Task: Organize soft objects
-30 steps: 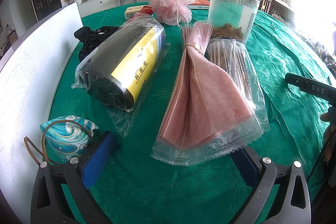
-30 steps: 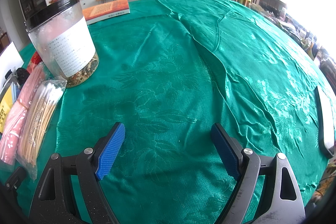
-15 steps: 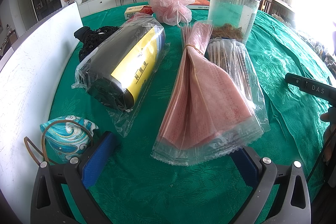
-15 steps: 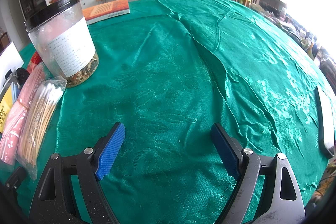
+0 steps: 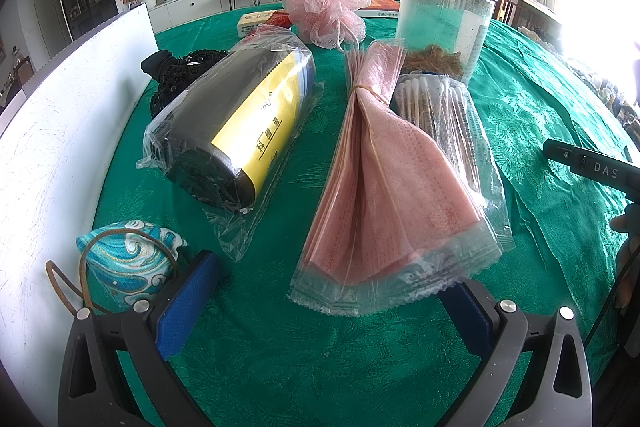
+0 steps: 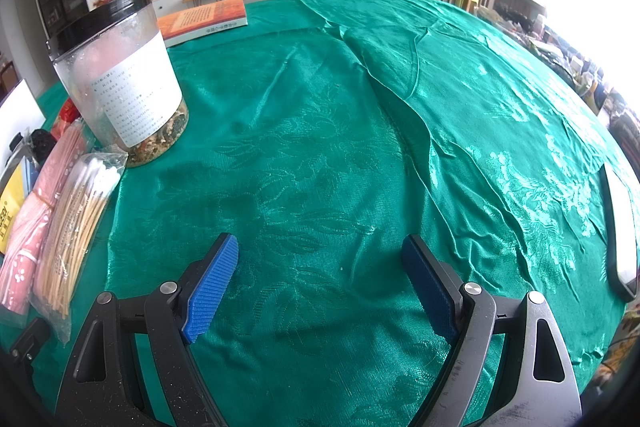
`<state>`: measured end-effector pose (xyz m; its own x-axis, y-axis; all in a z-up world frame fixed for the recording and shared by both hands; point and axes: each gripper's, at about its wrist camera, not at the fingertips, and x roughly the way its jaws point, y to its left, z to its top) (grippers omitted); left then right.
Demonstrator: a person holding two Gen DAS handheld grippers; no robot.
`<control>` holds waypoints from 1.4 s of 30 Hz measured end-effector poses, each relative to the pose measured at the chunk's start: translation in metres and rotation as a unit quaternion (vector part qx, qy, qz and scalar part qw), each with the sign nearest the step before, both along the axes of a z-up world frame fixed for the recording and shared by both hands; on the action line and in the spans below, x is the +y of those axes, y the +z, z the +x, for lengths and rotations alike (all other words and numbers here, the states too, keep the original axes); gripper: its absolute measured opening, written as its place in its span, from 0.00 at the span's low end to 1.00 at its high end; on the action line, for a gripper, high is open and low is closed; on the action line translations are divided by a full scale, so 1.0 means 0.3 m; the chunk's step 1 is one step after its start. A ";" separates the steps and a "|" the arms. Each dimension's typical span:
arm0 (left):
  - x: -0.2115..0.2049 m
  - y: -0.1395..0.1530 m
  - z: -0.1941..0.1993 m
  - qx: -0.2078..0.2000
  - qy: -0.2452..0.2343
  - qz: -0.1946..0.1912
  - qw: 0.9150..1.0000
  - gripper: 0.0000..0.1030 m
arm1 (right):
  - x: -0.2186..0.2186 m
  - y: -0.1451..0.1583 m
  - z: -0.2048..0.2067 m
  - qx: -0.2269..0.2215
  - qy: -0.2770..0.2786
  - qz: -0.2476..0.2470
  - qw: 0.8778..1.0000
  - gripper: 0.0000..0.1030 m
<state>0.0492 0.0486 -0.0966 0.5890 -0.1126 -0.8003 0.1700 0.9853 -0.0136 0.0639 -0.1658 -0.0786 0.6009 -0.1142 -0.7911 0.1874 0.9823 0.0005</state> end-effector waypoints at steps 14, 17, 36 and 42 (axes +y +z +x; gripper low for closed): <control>0.001 0.000 -0.012 0.008 -0.005 0.002 1.000 1.00 | 0.000 0.000 0.000 0.000 0.000 0.000 1.000 0.84; 0.009 0.000 -0.052 0.018 -0.013 0.004 1.000 1.00 | 0.000 0.001 -0.001 0.000 0.000 0.000 1.000 0.84; 0.108 0.181 -0.098 -0.009 0.010 -0.047 0.999 1.00 | 0.464 0.044 0.081 0.042 0.224 0.101 0.968 0.41; -0.009 0.173 0.084 0.032 -0.026 -0.093 0.995 1.00 | 0.201 0.054 -0.004 0.057 0.193 0.087 0.976 0.37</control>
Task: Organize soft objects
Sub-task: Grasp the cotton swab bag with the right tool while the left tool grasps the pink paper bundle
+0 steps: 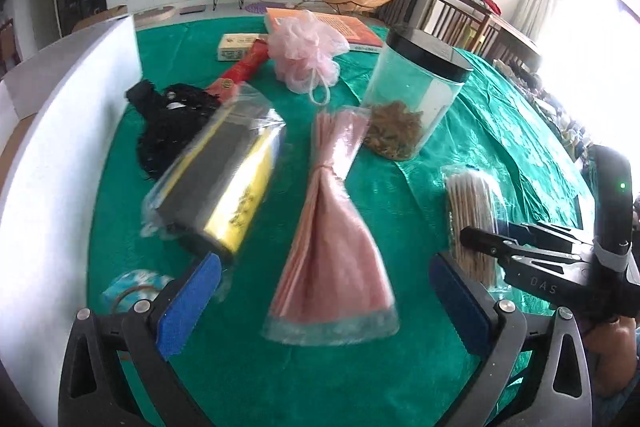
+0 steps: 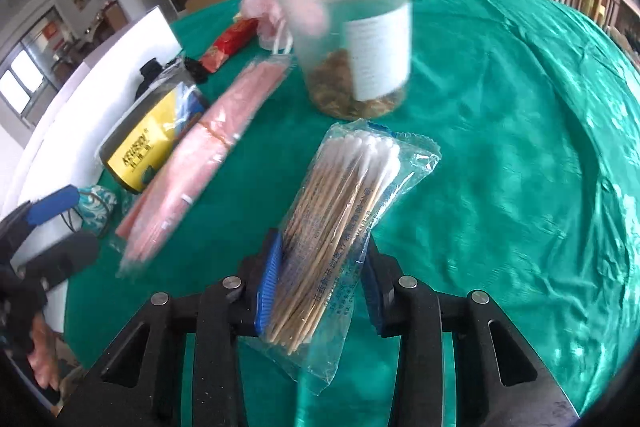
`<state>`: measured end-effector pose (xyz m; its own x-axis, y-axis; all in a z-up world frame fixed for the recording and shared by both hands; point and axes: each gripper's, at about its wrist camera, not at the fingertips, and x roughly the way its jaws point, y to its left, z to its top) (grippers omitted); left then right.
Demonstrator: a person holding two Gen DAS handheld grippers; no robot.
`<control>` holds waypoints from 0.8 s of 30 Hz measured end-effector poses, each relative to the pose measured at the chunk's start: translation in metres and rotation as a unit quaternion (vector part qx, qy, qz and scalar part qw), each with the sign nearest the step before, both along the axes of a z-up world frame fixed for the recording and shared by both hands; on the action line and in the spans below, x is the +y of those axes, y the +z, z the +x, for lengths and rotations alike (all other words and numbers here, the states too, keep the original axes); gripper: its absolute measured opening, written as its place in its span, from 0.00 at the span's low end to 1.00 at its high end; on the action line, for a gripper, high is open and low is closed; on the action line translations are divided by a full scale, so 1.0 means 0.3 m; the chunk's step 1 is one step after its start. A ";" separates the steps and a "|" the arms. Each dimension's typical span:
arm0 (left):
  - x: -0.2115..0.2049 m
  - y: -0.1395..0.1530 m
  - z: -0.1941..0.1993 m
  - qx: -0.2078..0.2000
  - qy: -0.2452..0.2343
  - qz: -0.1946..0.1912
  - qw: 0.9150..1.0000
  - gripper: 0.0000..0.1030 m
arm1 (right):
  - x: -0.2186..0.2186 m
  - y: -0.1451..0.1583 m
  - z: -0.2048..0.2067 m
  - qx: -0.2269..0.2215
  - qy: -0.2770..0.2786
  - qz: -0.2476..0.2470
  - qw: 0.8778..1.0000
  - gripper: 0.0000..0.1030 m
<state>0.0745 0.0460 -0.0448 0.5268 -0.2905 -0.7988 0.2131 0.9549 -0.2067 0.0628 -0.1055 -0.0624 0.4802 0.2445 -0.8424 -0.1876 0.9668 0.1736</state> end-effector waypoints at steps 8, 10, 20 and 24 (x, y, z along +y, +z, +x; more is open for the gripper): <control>-0.091 -0.126 0.167 0.073 0.021 0.031 0.997 0.82 | -0.322 0.010 0.196 0.046 -0.086 -0.002 0.995 0.65; -0.099 -0.126 0.162 0.063 0.027 0.054 0.996 0.65 | -0.330 0.006 0.209 0.074 -0.101 0.010 0.992 0.66; -0.006 0.060 0.141 0.014 0.052 -0.017 0.998 0.23 | -0.284 0.072 0.295 0.014 -0.109 -0.035 0.993 0.31; 0.097 0.213 0.100 -0.024 0.065 -0.058 0.996 0.23 | -0.244 0.288 0.328 -0.057 -0.103 -0.023 0.993 0.31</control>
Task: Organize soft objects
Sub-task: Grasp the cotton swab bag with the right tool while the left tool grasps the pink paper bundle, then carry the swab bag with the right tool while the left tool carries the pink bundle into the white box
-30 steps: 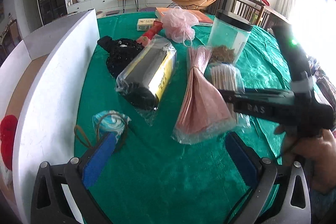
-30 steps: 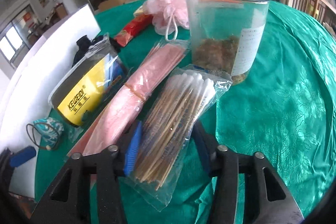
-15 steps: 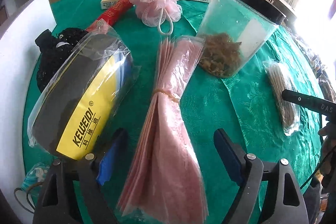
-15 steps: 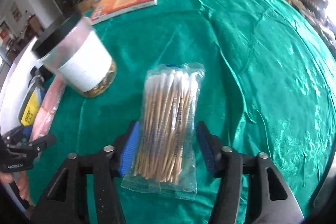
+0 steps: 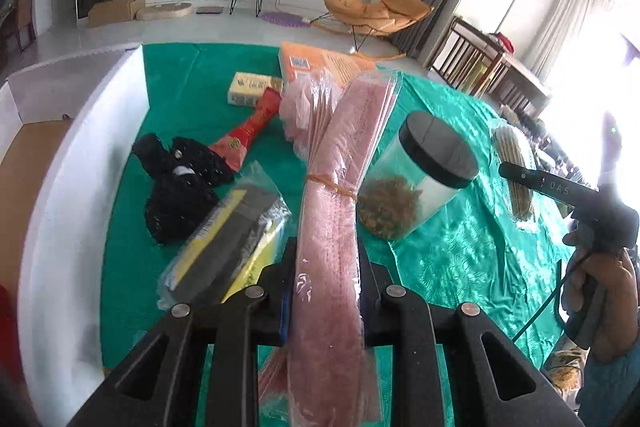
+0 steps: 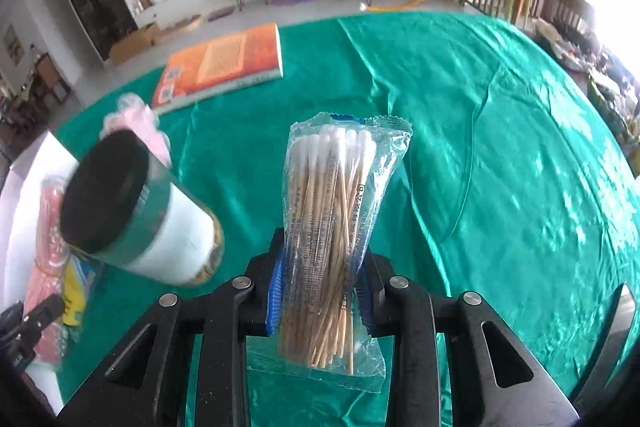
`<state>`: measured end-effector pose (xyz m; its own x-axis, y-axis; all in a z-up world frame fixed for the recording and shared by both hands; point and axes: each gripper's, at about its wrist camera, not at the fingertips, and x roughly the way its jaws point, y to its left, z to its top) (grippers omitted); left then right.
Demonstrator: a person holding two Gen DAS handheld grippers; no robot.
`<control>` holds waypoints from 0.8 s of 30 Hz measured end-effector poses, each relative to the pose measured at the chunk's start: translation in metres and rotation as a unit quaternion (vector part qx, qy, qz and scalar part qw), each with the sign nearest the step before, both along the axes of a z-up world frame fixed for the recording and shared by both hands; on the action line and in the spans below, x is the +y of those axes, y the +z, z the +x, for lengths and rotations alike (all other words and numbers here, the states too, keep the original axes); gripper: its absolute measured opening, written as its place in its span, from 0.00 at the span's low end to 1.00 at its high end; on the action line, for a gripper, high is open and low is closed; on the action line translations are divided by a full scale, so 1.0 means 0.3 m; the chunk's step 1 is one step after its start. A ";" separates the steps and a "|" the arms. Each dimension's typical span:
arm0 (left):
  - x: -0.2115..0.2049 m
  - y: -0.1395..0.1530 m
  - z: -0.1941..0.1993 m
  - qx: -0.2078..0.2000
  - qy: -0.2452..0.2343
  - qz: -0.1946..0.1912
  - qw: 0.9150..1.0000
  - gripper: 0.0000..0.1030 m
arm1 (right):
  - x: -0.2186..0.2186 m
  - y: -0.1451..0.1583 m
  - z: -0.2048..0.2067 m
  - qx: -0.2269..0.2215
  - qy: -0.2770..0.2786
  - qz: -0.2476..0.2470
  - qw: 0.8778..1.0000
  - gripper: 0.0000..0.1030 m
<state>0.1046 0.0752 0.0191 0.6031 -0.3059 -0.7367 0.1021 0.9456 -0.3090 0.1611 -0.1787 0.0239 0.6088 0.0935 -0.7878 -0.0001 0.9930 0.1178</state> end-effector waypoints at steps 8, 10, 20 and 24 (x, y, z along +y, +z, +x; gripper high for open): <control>0.482 0.167 -0.213 -0.028 0.120 0.047 0.991 0.23 | 0.506 0.265 -0.151 -0.047 0.191 0.072 0.978 0.31; 0.618 0.184 -0.284 -0.029 0.165 0.071 0.983 0.23 | 0.669 0.294 -0.203 -0.043 0.242 0.104 0.964 0.31; 0.890 0.104 -0.506 -0.045 0.333 0.119 0.934 0.99 | 1.140 0.221 -0.342 0.020 0.367 0.219 0.904 0.72; 0.766 0.121 -0.472 -0.073 0.270 0.110 0.954 0.99 | 0.954 0.156 -0.376 -0.036 0.310 0.140 0.940 0.72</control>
